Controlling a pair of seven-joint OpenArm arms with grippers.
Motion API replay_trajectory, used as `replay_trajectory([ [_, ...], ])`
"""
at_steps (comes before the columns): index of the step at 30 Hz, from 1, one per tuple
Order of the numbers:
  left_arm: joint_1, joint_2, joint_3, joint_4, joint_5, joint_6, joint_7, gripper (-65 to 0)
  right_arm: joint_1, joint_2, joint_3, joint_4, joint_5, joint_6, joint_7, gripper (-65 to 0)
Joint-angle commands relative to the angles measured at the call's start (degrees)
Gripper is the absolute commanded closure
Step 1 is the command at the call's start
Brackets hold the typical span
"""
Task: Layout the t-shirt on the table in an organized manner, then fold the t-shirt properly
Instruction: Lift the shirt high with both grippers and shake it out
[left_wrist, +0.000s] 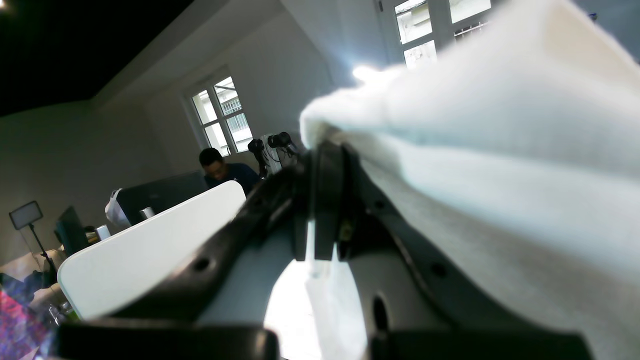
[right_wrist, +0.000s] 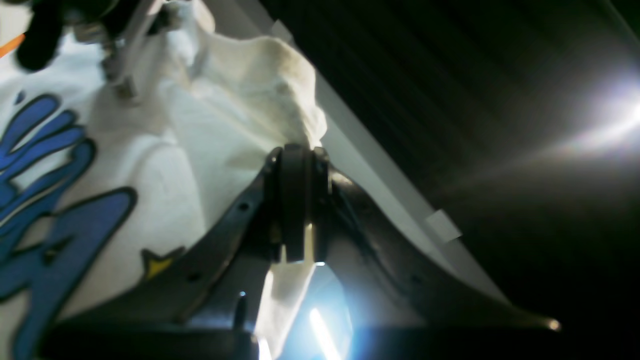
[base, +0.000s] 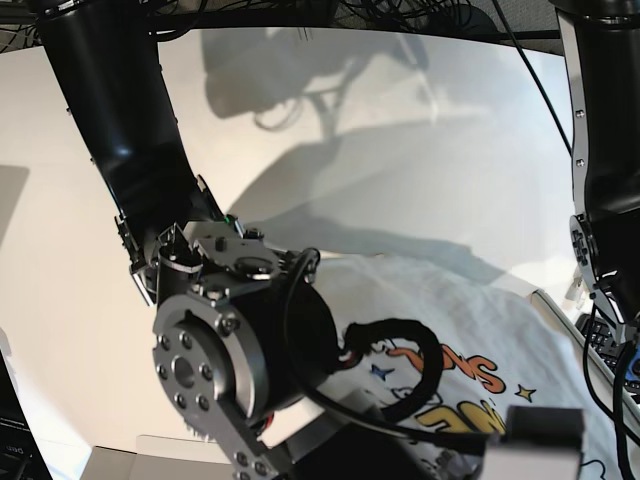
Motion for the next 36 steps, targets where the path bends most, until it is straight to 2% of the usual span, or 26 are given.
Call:
replay_trajectory([
  [1, -2.29, -0.34, 0.0, 0.48, 0.51, 0.44, -1.55, 0.0, 3.07, -0.22, 0.34, -0.09, -0.58, -1.79, 0.85, 0.0],
  [5, -2.29, -0.43, 0.0, 0.48, 0.51, 0.44, -1.64, 0.0, 6.35, -0.22, -0.72, -2.12, 0.65, -2.06, 0.93, 0.0],
  [13, -2.29, 0.36, -0.08, 0.31, 0.42, 0.44, -1.73, 0.0, 6.35, -0.22, -4.76, -2.82, 1.0, -2.06, 0.93, 0.0],
  [19, -2.29, 7.57, -0.08, 0.39, 0.42, 0.53, -1.73, 0.0, -0.27, -0.22, -5.55, -0.8, 0.3, -2.06, 0.67, 0.0],
  [21, -2.29, 10.74, -0.08, 0.57, 0.42, 0.53, -1.73, 0.0, -3.7, -0.22, -5.37, 0.79, -1.9, -2.06, 0.49, 0.0],
  [25, -2.29, 19.62, 0.09, 2.42, 0.42, 0.53, -1.73, 0.0, -14.51, -0.22, -0.98, 5.09, -11.13, -1.62, 0.49, 0.0],
  [28, -2.29, 27.97, 1.32, 2.42, 0.42, 0.53, -1.73, 0.0, -20.93, -0.22, 5.53, 5.88, -14.2, -1.53, 0.76, 0.0],
  [30, -2.29, 32.1, 3.96, 2.33, 0.42, 0.53, -1.73, 0.0, -24.01, 2.75, 10.89, 5.88, -14.47, -1.53, 0.76, 0.0],
  [32, 1.28, 32.53, 7.65, 2.24, 0.33, 0.53, -1.82, 0.0, -27.26, 5.74, 16.69, 5.8, -14.38, -1.53, 0.76, 0.0],
  [36, 8.22, 32.53, 18.99, 2.77, -0.11, 0.53, -4.02, 0.0, -34.03, 9.35, 24.6, 5.8, -14.38, -1.53, 0.76, 0.0],
])
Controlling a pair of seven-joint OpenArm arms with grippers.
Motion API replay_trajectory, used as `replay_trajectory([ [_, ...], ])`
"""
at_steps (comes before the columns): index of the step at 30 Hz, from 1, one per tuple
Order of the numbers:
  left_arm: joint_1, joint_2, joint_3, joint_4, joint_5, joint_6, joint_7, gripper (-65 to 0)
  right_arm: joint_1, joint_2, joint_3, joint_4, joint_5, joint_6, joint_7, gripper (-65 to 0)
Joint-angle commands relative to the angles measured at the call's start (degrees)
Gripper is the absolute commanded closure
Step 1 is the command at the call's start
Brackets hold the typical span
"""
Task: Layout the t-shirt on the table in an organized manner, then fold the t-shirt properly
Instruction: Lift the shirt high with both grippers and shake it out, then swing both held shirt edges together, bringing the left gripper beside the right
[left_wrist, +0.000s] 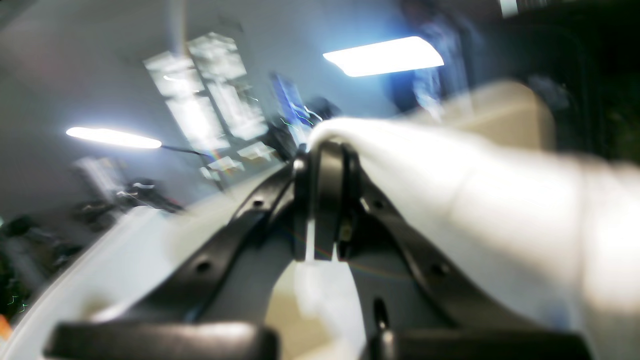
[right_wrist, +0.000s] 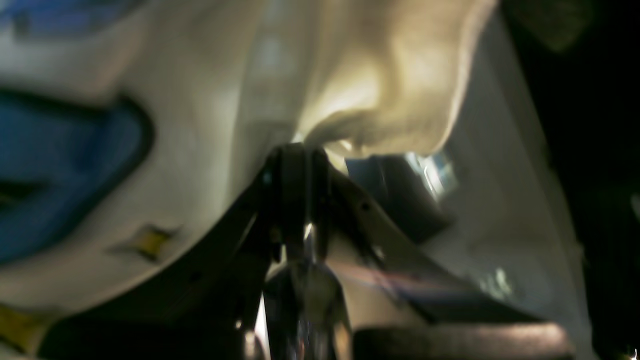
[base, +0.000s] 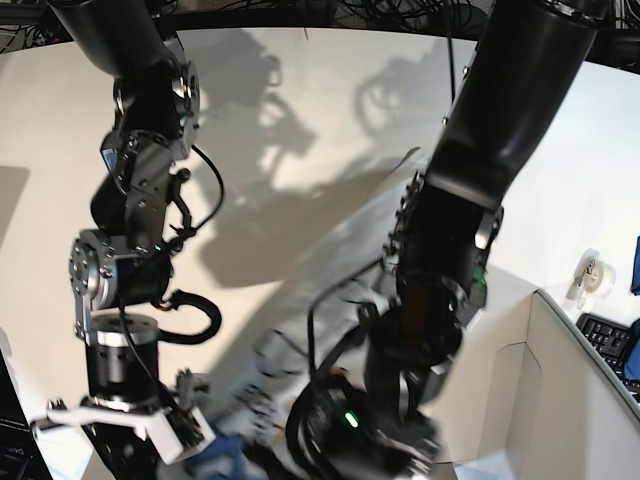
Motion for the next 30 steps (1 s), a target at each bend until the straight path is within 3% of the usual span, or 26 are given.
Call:
replay_trajectory([
  [1, 0.41, 0.14, 1.36, 0.6, 0.88, 0.82, -2.91, 0.0, -0.07, 0.87, 1.42, 0.7, 1.03, -0.41, 2.24, 0.0],
  [4, 6.56, 0.14, 7.52, 0.43, 0.09, 0.82, -7.57, 0.0, -6.58, 3.95, 5.99, 0.26, 1.03, -0.41, 2.16, 0.0],
  [8, 14.39, 0.14, 13.94, 0.34, 0.09, 0.82, -12.75, 0.0, -16.07, 5.71, 9.86, 0.09, 1.03, -0.41, 2.16, 0.0],
  [18, 26.96, 0.14, 23.08, -0.98, 0.35, 0.82, -19.79, 0.0, -32.86, 5.97, 12.32, -0.79, 1.03, -0.41, 2.33, 0.0],
  [23, 28.1, 0.14, 21.85, -0.8, 0.53, 0.82, -19.79, 0.0, -34.62, 5.44, 11.8, -0.62, 1.03, -0.41, 2.42, 0.0],
  [30, 27.49, 0.14, 6.55, 7.02, 0.53, 0.82, -18.91, 0.0, -25.83, 5.36, 3.27, 0.7, 0.68, -0.41, 2.24, 0.0],
])
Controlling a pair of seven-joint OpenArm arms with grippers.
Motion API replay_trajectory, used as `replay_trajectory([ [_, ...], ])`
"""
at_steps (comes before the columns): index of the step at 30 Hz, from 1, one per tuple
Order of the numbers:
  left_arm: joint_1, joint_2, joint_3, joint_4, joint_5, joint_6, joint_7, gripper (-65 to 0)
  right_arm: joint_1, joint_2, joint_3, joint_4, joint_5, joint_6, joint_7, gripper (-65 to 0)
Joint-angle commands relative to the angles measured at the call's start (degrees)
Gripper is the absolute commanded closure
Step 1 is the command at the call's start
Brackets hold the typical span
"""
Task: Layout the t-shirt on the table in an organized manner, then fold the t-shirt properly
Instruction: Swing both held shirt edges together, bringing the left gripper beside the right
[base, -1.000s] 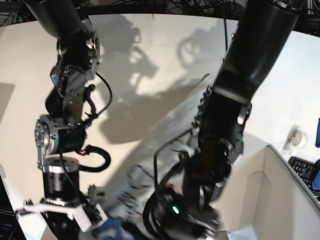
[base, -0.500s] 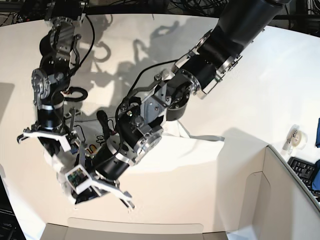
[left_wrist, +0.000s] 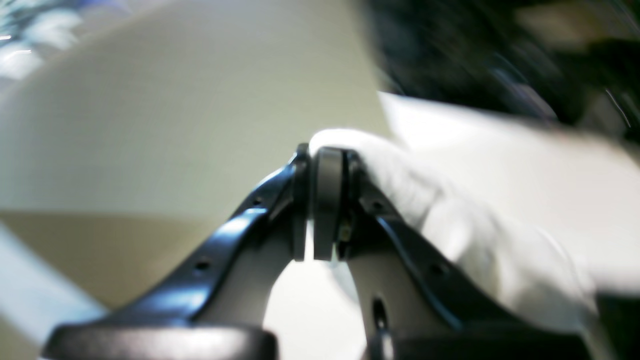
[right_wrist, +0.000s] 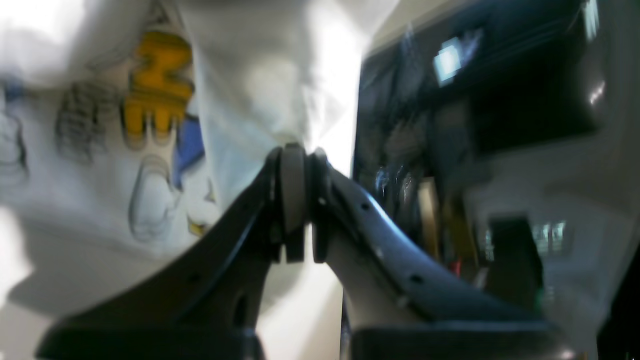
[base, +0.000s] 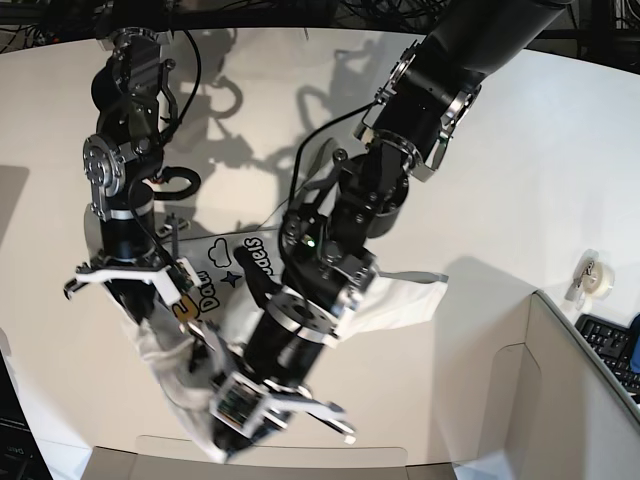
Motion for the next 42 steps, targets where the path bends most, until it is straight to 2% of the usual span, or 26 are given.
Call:
replay_trajectory([
  [1, -2.48, 0.97, -2.53, 2.2, 0.26, 0.29, -1.64, 0.0, 3.27, 0.18, -1.7, 1.1, -0.24, -0.59, 1.22, 0.0],
  [4, -5.47, 0.89, -9.04, 5.63, 0.26, 0.29, -0.59, 0.0, 9.52, -1.49, -7.5, 1.01, -0.42, -0.59, 1.13, 0.0],
  [8, -9.6, -4.12, -16.42, 10.29, 0.09, 0.29, 4.16, 0.0, 18.22, -7.82, -15.77, 0.22, -4.99, -0.59, 1.13, 0.0],
  [13, -13.82, -9.83, -24.25, 11.43, -0.09, 0.29, 5.3, 0.0, 28.06, -14.94, -25.35, -4.0, -6.66, -0.59, 1.22, 0.0],
  [22, -19.27, -17.75, -32.07, 11.43, -0.09, 0.29, 5.57, 0.0, 40.99, -15.02, -35.46, -9.98, -6.57, -1.12, 1.48, 0.0],
  [29, -24.11, -22.14, -34.0, 11.43, -0.09, 0.29, 5.57, 0.0, 47.23, -15.02, -35.81, -10.77, -6.4, -1.21, 1.48, 0.0],
  [35, -28.68, -23.11, -38.14, 11.43, -0.09, 0.29, 5.66, 0.0, 52.15, -15.02, -35.9, -10.68, -5.78, -1.21, 1.48, 0.0],
  [42, -32.55, -27.68, -38.75, 11.43, -0.09, 0.29, 5.66, 0.0, 57.69, -15.02, -35.81, -10.51, -3.14, -1.21, 1.48, 0.0],
])
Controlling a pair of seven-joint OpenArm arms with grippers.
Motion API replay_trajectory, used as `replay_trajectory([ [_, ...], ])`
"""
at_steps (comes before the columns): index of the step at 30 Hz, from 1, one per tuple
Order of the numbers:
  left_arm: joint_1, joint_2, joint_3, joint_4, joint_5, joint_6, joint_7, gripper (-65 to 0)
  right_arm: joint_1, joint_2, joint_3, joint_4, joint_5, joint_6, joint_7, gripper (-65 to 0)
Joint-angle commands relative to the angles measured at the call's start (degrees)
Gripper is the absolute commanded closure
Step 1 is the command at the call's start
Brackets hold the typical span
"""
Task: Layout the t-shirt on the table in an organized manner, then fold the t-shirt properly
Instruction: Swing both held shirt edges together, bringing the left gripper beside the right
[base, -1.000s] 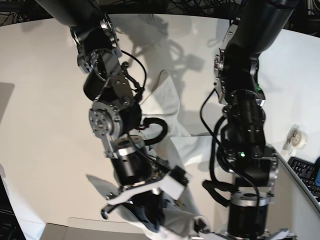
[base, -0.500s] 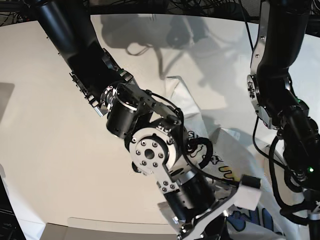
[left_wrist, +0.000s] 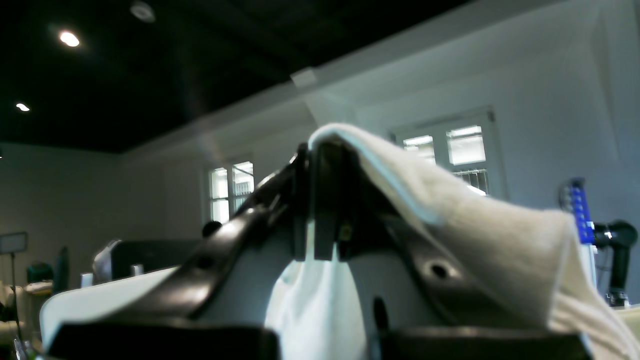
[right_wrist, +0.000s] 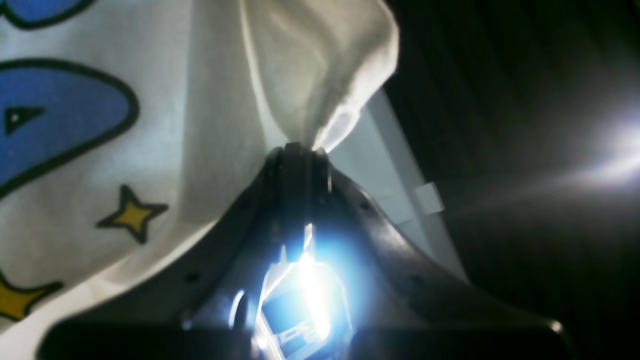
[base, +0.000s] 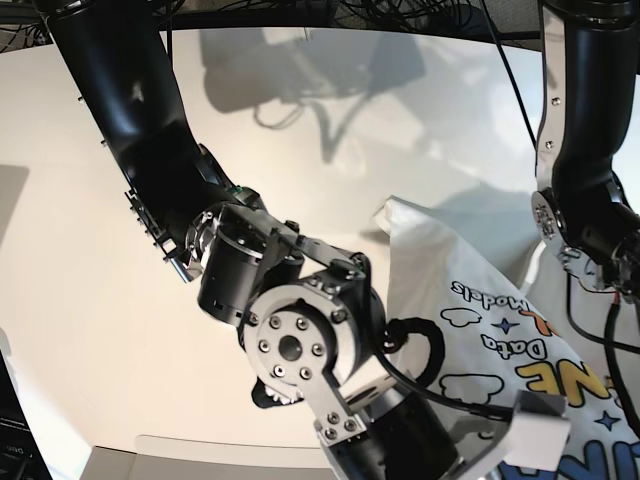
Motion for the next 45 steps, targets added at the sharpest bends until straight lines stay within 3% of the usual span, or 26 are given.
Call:
replay_trajectory([
  [1, -2.28, -0.91, -0.2, 0.41, 0.15, 0.16, -1.64, 0.0, 2.7, -0.18, 0.41, 0.62, -0.61, -1.16, 0.28, 0.0],
  [6, -3.33, -3.19, -0.2, 2.35, 0.42, 0.16, -1.64, 0.0, 5.52, -0.18, 0.76, 1.23, 2.65, -1.16, 0.28, 0.0],
  [11, -3.33, -4.6, -0.2, 5.07, 0.42, 0.16, -1.64, 0.0, 7.1, -0.18, 0.49, 3.43, 5.37, -5.29, 0.28, 0.0],
  [14, -3.33, -6.27, -0.46, 6.04, 0.5, 0.16, -1.64, 0.0, 7.71, -0.18, 0.49, 5.28, 7.04, -6.08, 0.28, 0.0],
  [23, -3.25, -9.0, -8.55, 6.3, 0.42, 0.16, -1.91, 0.0, 7.89, -0.18, 0.49, 10.29, 12.05, -6.26, 0.37, 0.0],
  [28, -3.25, -9.0, -12.15, 6.83, 0.42, 0.16, -1.64, 0.0, 7.45, -0.18, 0.41, 10.55, 13.37, -6.35, 6.78, 0.0],
  [31, -2.89, -9.0, -13.82, 7.09, 0.42, 0.16, -1.64, 0.0, 7.27, -0.18, -0.65, 10.55, 13.37, -6.35, 6.96, 0.0],
  [40, 8.18, -10.58, -18.39, 7.45, 0.15, 0.16, -2.17, 0.0, -1.87, -0.18, -5.75, 12.22, 13.11, -6.35, 7.22, 0.0],
  [45, 10.21, -10.67, -19.27, 7.45, 0.07, 0.16, -2.26, 0.0, -6.88, -0.18, -5.75, 12.22, 13.02, -6.35, 7.31, 0.0],
])
